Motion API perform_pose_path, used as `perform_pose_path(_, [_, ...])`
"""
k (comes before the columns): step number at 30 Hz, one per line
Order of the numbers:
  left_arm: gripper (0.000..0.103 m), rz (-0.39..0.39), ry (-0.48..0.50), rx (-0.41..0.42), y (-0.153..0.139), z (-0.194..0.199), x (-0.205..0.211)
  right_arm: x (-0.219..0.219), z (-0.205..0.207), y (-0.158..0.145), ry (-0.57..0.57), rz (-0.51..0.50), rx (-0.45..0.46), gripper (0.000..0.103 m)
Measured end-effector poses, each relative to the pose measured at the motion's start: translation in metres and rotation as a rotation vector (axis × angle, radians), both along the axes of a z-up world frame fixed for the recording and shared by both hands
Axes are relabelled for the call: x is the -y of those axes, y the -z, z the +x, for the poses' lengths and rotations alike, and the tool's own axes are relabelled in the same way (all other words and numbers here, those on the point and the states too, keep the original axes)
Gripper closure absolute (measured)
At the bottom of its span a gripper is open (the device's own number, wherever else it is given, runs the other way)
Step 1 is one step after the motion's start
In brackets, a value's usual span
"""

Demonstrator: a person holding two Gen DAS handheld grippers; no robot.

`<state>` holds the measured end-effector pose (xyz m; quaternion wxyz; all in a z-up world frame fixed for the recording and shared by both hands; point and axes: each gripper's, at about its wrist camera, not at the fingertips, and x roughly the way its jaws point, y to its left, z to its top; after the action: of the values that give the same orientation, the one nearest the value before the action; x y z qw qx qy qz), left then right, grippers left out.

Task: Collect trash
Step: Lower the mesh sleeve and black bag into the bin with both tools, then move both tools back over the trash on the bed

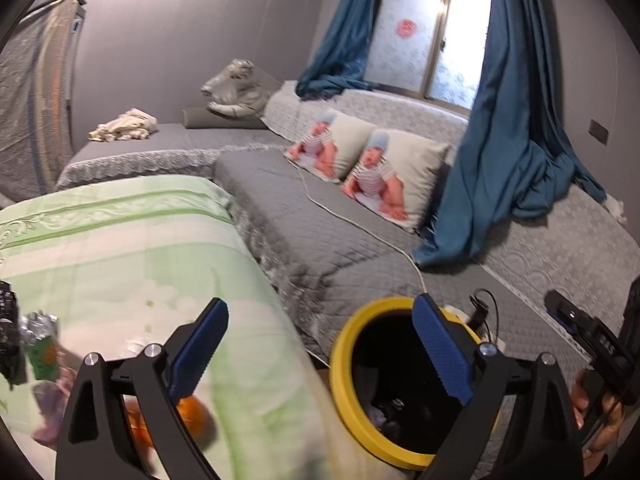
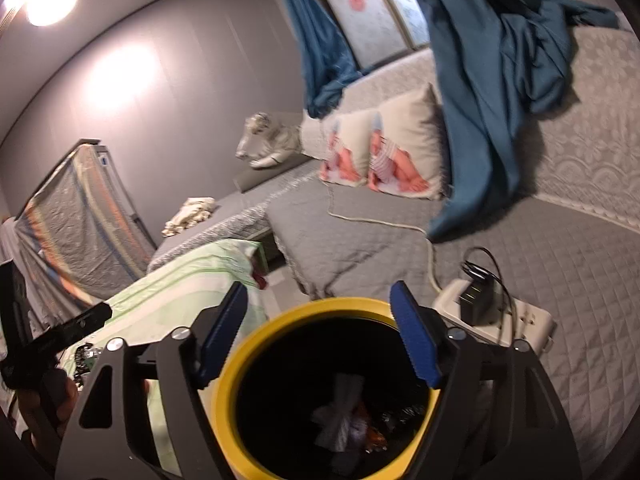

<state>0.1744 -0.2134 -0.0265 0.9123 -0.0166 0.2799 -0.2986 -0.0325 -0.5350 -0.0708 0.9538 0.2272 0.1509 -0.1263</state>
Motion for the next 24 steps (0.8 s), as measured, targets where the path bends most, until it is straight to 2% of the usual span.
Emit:
perform_pose_path(15, [0.01,-0.028,-0.273,0.069,-0.035,0.024,-0.136,-0.09,0.044,-0.042,-0.211,-0.102,0.05,0.027])
perform_pose_path(24, [0.01,-0.027,-0.396,0.067,-0.03,0.026,-0.212,-0.155,0.074,-0.05,-0.348,-0.141,0.041,0.026])
